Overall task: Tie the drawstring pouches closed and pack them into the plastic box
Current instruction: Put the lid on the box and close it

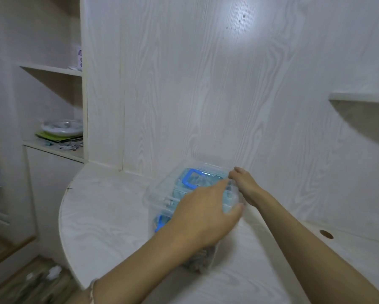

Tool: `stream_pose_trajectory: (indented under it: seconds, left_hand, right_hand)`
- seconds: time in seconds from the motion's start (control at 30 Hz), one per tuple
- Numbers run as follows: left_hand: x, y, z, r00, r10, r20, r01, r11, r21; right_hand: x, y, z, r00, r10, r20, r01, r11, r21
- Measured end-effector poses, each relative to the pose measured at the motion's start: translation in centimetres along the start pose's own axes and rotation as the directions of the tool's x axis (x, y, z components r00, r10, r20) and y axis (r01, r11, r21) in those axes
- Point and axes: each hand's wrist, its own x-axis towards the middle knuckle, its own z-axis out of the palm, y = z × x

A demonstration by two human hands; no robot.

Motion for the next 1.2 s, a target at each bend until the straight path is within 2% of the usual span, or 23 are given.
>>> stream_pose_trajectory:
  seconds: [0.07,0.13,0.27,0.37,0.5,0.57,0.67,0.77,0.83,0.97,1.1,1.2]
  left_hand:
    - [0.6,-0.9,0.6,0.992,-0.127,-0.001,0.123,0.954,0.274]
    - [0.9,-1.5,0.9,0.969,-0.242,0.056,0.204,0.904,0.377]
    - [0.8,-2.0,1.3,0.947,-0.287,0.144,0.213,0.897,0.386]
    - [0.7,-2.4,1.7,0.945,-0.286,0.161,0.195,0.883,0.426]
    - [0.6,-2.9,1.7,0.95,-0.272,0.152,0.193,0.896,0.399]
    - [0.9,-3.8,1.4,0.958,-0.235,0.165,0.161,0.915,0.37]
    - [1.7,-5.5,0.7,0.979,-0.088,0.182,0.032,0.957,0.287]
    - [2.5,-6.2,0.5,0.985,0.061,0.161,-0.074,0.994,0.075]
    - [2.9,-6.3,0.9,0.986,0.101,0.134,-0.087,0.991,-0.106]
    - [3.2,-5.8,1.6,0.99,0.037,0.135,0.02,0.917,-0.398]
    - [4.1,-5.5,1.9,0.986,-0.148,0.082,0.169,0.855,-0.49]
    - [4.7,-5.0,2.5,0.952,-0.287,0.109,0.301,0.799,-0.521]
  right_hand:
    - [-0.3,-0.4,0.3,1.0,-0.012,-0.019,0.011,1.0,-0.015]
    - [-0.5,-0.6,0.5,0.999,-0.03,-0.041,0.029,0.999,-0.016]
    - [-0.8,-0.4,0.7,0.996,-0.053,-0.069,0.051,0.998,-0.033]
    - [-1.0,-0.2,0.7,0.993,-0.071,-0.092,0.067,0.997,-0.039]
    - [-0.9,0.6,-0.1,0.973,-0.076,-0.216,0.078,0.997,0.001]
    - [-1.8,0.6,-0.6,0.956,-0.048,-0.289,0.054,0.998,0.015]
    - [-4.2,1.2,-2.1,0.925,0.01,-0.38,0.011,0.999,0.053]
    - [-7.8,2.3,-4.1,0.862,0.03,-0.507,0.031,0.993,0.112]
    - [-10.8,2.9,-5.4,0.809,0.038,-0.586,0.05,0.99,0.132]
    - [-17.3,3.6,-7.3,0.766,0.073,-0.639,0.082,0.974,0.21]
    - [-22.7,3.9,-7.3,0.752,0.035,-0.658,0.138,0.968,0.209]
    - [-25.1,4.0,-6.3,0.719,-0.018,-0.694,0.204,0.961,0.186]
